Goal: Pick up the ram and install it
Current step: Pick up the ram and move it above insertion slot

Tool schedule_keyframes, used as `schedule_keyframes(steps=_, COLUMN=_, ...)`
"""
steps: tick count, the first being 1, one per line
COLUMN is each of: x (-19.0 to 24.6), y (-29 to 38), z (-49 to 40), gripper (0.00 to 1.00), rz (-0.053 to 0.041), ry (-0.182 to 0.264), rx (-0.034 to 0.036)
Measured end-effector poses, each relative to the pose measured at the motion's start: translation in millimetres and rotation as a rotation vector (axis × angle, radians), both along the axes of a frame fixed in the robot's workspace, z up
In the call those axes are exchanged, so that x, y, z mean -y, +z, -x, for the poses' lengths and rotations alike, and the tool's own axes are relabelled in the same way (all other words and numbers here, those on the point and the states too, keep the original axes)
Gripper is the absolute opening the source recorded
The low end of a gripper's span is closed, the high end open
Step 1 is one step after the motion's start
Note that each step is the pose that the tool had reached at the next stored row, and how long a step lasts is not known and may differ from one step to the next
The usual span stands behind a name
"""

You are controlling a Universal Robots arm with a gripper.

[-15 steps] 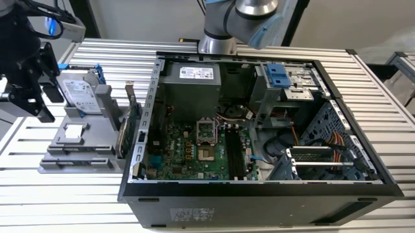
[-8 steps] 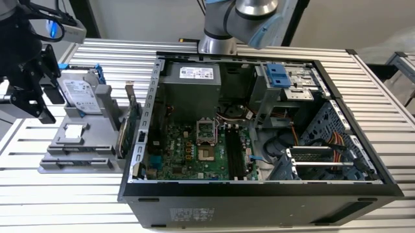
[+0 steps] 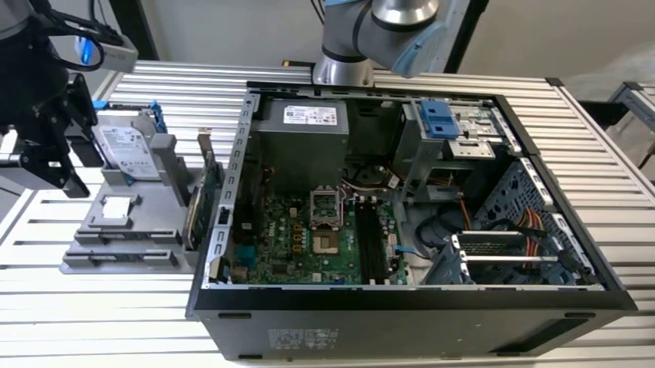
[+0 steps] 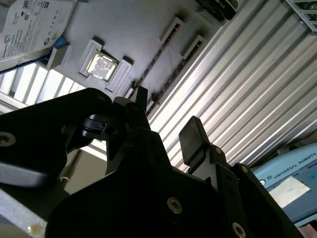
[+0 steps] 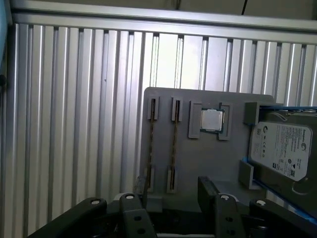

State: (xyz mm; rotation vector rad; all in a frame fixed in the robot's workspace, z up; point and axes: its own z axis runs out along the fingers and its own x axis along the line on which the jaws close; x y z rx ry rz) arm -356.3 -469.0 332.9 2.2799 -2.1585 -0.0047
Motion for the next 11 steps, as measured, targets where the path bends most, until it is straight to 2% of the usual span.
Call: schedule_keyframes(steps=11, x=0.0, y=-5.6, z=0.1, gripper=1.0, rz=0.0, ry=0.0, rx=0.0)
